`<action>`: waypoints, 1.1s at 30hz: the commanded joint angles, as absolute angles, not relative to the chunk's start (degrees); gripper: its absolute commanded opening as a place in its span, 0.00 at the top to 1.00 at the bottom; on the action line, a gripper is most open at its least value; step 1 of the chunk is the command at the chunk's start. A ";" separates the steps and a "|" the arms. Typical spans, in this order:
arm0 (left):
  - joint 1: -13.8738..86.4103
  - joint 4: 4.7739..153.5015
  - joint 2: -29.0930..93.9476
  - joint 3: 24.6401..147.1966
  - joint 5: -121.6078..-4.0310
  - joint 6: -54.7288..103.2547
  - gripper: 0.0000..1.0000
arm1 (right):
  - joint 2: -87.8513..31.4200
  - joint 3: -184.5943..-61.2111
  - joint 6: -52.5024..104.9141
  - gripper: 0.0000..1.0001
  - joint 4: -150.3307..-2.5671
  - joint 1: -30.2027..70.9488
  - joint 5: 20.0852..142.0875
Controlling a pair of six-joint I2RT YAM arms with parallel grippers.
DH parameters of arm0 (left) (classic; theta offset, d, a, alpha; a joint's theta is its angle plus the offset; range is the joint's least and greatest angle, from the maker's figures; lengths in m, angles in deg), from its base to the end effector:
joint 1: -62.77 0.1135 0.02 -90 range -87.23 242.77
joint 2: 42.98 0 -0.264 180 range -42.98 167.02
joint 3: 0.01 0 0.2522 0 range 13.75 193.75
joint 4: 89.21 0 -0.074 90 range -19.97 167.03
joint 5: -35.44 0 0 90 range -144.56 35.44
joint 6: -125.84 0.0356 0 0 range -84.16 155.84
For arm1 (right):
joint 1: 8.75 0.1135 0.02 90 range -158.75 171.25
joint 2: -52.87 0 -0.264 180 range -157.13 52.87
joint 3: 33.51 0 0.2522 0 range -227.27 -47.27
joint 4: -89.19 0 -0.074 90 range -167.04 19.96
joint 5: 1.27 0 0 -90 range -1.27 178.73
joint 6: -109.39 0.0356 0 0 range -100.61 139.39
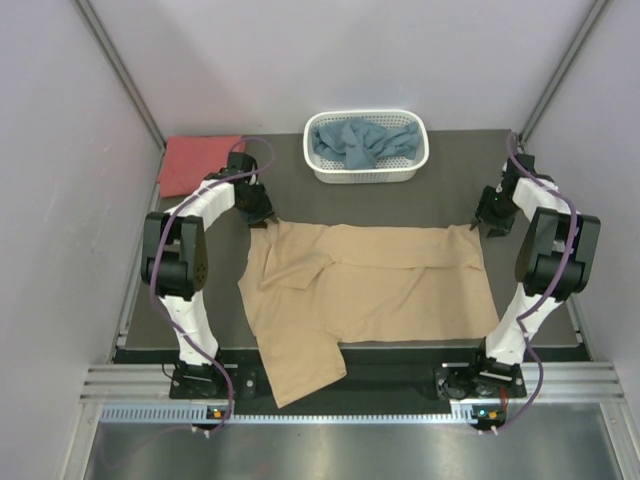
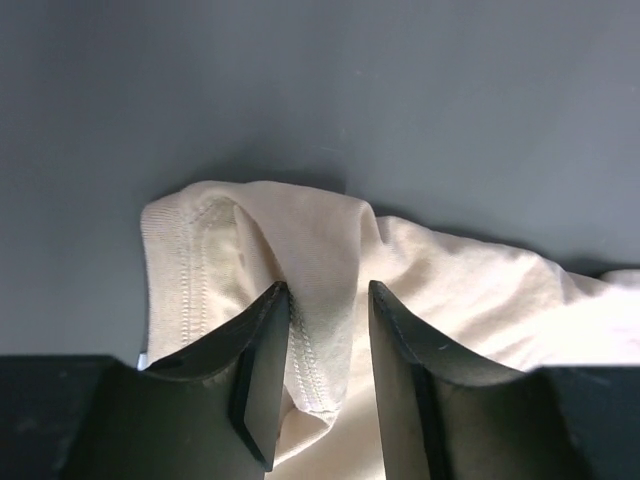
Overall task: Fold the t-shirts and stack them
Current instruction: Fold the tshirt
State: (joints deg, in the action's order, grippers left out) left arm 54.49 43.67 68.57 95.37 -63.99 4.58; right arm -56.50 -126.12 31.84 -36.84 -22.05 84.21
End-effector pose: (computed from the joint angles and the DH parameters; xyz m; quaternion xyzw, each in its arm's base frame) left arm 0.4031 -0.0646 0.1913 -0.1745 0.9540 -0.1531 0.1896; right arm 0.3755 -0.0859 0.1865 0.2131 0.9618 0.0376 0.1675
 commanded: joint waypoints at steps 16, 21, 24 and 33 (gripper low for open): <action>54.77 45.75 67.94 95.22 -68.71 1.74 0.55 | -54.45 -123.29 41.36 0.55 -43.03 -20.88 75.98; 54.77 44.26 67.85 94.87 -67.83 2.62 0.55 | -53.48 -121.80 41.28 0.56 -43.47 -20.27 76.16; 54.77 43.11 67.94 94.52 -67.65 2.71 0.60 | -52.96 -121.36 41.45 0.56 -42.94 -20.18 77.12; 55.12 44.07 65.21 93.11 -64.58 3.23 0.95 | -51.64 -120.92 42.33 0.56 -43.20 -20.18 77.39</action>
